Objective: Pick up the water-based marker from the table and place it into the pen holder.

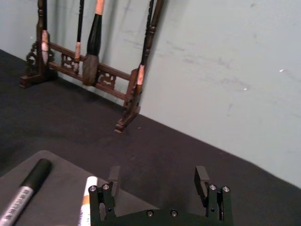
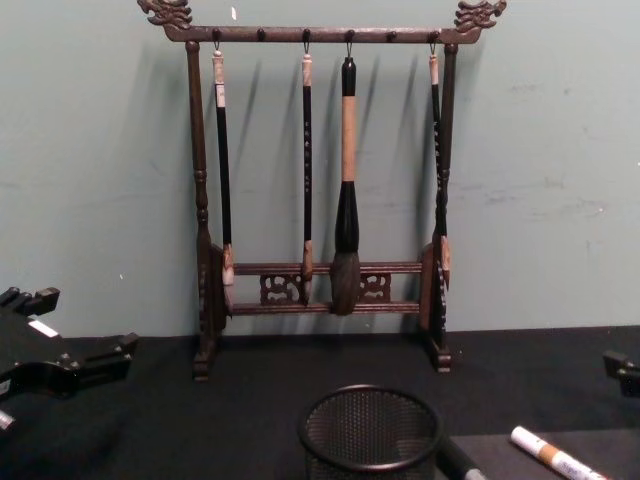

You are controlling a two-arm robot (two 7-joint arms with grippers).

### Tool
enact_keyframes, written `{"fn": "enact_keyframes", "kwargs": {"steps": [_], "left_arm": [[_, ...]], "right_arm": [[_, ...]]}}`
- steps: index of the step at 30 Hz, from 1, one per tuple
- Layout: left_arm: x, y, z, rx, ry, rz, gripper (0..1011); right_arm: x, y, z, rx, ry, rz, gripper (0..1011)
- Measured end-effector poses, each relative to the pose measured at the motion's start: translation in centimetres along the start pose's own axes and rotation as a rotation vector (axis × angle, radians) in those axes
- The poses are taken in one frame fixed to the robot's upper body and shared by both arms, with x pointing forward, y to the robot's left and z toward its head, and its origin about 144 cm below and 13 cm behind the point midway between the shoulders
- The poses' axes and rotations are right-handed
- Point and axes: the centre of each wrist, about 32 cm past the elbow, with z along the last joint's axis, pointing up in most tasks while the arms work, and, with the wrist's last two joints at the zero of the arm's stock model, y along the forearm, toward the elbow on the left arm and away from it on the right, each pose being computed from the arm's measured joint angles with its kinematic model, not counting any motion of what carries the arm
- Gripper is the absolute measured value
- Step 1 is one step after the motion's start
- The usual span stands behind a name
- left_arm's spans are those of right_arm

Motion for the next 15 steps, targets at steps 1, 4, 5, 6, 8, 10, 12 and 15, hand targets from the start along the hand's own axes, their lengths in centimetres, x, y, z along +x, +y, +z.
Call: {"fn": "enact_keyframes", "kwargs": {"steps": [1, 4, 5, 6, 8, 10, 12, 15], "left_arm": [[0.0, 0.0, 0.0, 0.0, 0.0, 0.0, 1001], [0.0, 0.0, 0.0, 0.0, 0.0, 0.0, 1001], [0.0, 0.0, 0.0, 0.0, 0.0, 0.0, 1001], [0.0, 0.0, 0.0, 0.0, 0.0, 0.0, 1001], [0.0, 0.0, 0.0, 0.0, 0.0, 0.0, 1002], [0.0, 0.0, 0.0, 0.0, 0.0, 0.0, 1001], [0.0, 0.0, 0.0, 0.0, 0.0, 0.0, 1001], [0.0, 0.0, 0.0, 0.0, 0.0, 0.0, 1001]], "right_arm": [[0.1, 0.0, 0.1, -0.004, 0.007, 0.007, 1002], [0.4, 0.1, 0.5, -0.038, 0.042, 0.047, 1002], [0.4, 0.1, 0.5, -0.038, 0.042, 0.047, 1003], [0.5, 0.2, 0.7, -0.053, 0.052, 0.065, 1002], [0.6, 0.3, 0.9, -0.074, 0.065, 0.087, 1003], [0.8, 0.5, 1.2, -0.099, 0.079, 0.11, 1002], [0.8, 0.6, 1.4, -0.113, 0.089, 0.125, 1002], [0.9, 0.9, 1.7, -0.134, 0.105, 0.154, 1002]]}}
